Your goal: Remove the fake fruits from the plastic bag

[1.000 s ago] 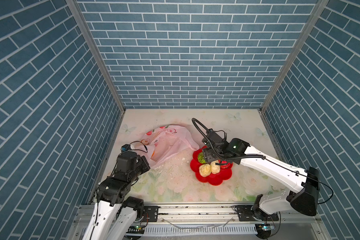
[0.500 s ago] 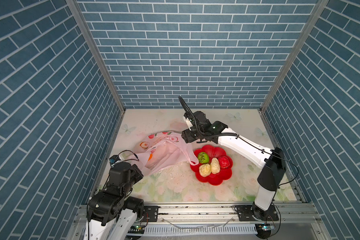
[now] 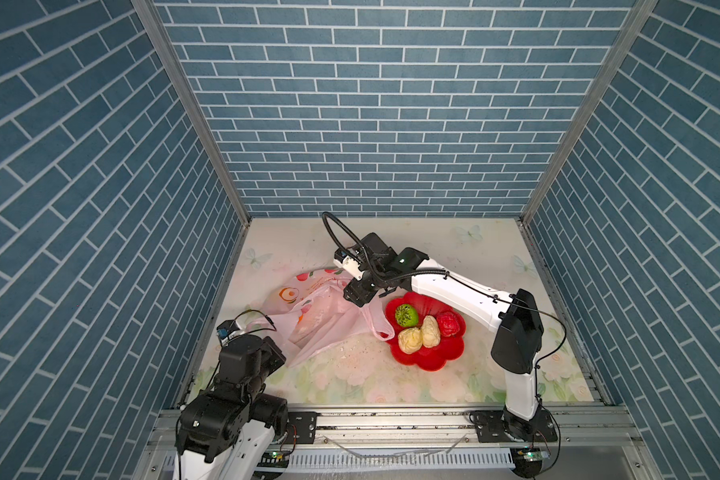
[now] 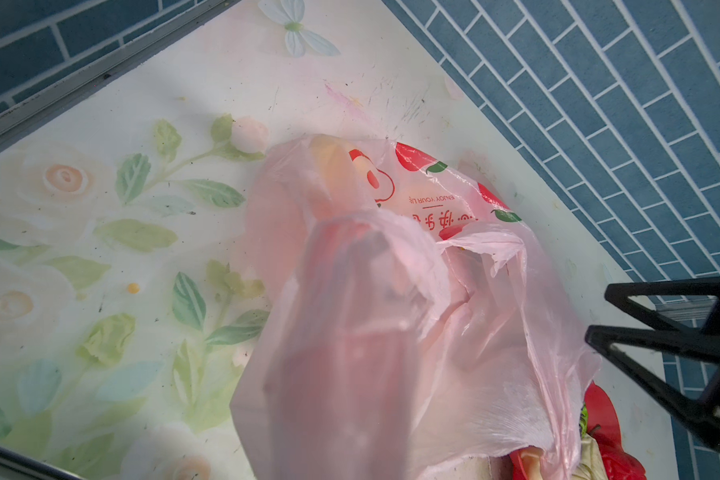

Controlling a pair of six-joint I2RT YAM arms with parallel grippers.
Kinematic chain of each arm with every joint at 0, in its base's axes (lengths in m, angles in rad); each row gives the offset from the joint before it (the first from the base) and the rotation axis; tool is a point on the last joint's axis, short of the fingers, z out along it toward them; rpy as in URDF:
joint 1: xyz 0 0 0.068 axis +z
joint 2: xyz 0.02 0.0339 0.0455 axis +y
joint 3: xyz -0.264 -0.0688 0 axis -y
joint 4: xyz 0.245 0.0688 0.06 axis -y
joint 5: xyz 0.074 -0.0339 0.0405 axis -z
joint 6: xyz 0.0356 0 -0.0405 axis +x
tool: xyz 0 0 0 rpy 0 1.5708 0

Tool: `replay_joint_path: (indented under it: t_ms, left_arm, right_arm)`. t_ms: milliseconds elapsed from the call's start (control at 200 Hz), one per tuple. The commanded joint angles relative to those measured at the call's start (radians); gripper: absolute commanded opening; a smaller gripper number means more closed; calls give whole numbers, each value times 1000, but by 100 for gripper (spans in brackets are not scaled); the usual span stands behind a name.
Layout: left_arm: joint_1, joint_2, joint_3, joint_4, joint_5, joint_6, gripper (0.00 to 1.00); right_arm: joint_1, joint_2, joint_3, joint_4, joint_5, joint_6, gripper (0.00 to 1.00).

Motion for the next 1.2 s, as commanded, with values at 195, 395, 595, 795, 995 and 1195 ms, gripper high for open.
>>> replay_joint_path:
  t_ms: [195,395,595,795,995,1195]
  left_arm:
    - [-4,-29,-3,15,27,27,2]
    - [-4,-44,-5,15,24,25,3]
    - [-4,-49,-5,18,30,28,4]
    - [-4,-51,-7,24,34,30,4]
    - [-4,-67,-7,27,38,29,4]
    - [-4,-68,-36,44,49,24,4]
  right_arm:
    - [35,137,100,17,133,-47,76]
    - [35,146,29,204,298,-39,76]
    - [32,193,63,267,328,-39,76]
    - [35,283,154,262,316,-51,76]
    - [35,345,227,264,339,-61,76]
    - [27,392,281,332,384,-66,71]
